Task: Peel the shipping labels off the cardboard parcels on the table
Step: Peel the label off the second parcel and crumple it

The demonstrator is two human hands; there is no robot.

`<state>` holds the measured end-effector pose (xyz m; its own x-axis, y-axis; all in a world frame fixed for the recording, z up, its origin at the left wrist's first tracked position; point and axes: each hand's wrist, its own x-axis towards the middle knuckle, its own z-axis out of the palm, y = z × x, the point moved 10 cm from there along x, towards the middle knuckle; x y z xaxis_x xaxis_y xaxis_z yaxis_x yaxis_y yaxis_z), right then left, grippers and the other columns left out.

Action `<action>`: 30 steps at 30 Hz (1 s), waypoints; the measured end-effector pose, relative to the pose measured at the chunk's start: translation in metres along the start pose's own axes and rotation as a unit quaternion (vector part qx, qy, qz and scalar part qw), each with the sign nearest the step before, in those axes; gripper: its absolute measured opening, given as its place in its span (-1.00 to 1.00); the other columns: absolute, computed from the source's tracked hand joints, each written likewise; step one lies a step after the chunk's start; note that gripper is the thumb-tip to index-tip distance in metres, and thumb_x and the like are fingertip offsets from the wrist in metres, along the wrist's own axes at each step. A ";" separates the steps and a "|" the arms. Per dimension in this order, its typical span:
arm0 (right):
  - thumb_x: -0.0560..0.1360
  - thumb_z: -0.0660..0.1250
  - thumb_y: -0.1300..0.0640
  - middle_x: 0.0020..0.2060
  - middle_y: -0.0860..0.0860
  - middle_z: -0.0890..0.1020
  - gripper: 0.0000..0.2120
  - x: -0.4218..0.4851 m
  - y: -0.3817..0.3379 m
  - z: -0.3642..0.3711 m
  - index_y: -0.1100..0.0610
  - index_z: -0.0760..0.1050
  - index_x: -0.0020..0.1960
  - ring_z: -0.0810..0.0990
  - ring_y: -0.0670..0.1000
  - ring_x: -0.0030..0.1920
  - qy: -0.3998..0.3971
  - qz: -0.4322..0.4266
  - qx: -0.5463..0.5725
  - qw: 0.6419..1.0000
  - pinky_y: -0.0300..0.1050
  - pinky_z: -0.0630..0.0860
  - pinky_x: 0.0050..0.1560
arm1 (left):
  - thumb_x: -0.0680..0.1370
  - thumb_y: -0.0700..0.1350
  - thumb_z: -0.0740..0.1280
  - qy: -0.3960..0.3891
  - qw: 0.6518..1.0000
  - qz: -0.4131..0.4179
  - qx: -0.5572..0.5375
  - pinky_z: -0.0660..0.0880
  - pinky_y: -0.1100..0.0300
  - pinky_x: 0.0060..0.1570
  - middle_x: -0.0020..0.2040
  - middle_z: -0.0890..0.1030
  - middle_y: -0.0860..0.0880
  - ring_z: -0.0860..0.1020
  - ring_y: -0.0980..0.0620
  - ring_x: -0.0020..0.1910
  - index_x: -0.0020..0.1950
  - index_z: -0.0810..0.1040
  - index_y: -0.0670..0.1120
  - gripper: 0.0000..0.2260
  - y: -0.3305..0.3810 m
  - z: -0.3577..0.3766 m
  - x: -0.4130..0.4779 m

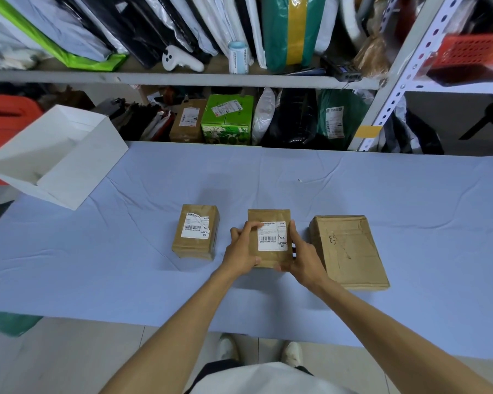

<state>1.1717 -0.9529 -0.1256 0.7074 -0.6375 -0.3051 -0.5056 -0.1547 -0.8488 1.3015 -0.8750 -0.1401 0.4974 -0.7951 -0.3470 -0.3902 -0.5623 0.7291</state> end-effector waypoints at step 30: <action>0.41 0.43 0.39 0.05 -0.28 0.49 0.00 0.011 0.012 0.005 -0.06 -0.14 0.56 0.57 -0.15 -0.07 -0.011 0.016 0.011 1.000 -0.30 0.58 -0.30 | 0.41 -0.43 0.35 0.054 0.989 -0.036 -0.131 0.51 -0.01 0.20 0.17 0.31 0.01 0.50 -0.01 0.18 0.45 0.29 0.24 -0.22 -0.018 0.008 -0.006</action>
<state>1.1758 -0.9577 -0.1413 0.7011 -0.6258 -0.3417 -0.5176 -0.1170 -0.8476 1.2996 -0.8618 -0.1557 0.6029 -0.7175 -0.3489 -0.1440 -0.5279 0.8370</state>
